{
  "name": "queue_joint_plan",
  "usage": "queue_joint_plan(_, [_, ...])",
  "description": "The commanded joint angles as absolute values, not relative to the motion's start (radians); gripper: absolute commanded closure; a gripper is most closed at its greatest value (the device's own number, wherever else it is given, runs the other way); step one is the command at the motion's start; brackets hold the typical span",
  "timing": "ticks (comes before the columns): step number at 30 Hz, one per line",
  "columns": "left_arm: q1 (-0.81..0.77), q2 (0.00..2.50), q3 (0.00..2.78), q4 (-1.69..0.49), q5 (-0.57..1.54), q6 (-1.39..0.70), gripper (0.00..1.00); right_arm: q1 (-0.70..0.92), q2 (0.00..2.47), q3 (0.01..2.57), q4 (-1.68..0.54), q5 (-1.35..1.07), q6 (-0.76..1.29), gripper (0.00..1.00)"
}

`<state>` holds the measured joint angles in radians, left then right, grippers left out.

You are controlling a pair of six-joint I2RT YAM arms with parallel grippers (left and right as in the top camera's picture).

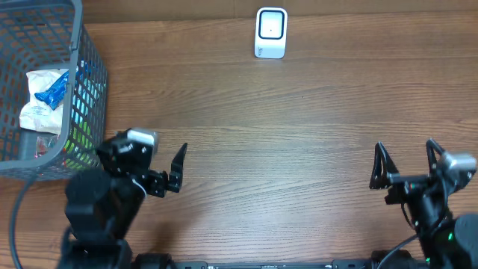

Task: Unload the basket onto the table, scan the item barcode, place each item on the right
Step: 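Raise both arms and move the left gripper over the basket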

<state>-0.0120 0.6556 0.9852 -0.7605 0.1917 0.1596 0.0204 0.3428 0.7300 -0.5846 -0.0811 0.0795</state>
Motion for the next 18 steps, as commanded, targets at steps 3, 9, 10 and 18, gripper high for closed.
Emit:
queue_joint_plan(3, [-0.005, 0.830, 1.279, -0.892, 0.229, 0.157, 0.00, 0.024, 0.566, 0.932, -0.694, -0.118, 0.016, 0.00])
queue_joint_plan(9, [-0.005, 1.048, 1.637, -1.112, 0.238, 0.157, 0.00, 0.024, 0.873, 1.213, -0.945, -0.133, -0.016, 0.00])
queue_joint_plan(10, [-0.005, 1.095, 1.708, -1.166, 0.237, 0.157, 0.00, 0.024, 0.923, 1.258, -0.992, -0.133, -0.016, 0.00])
queue_joint_plan(18, [-0.005, 1.425, 2.177, -1.513, 0.282, 0.157, 0.00, 0.024, 1.222, 1.480, -1.226, -0.236, 0.023, 0.00])
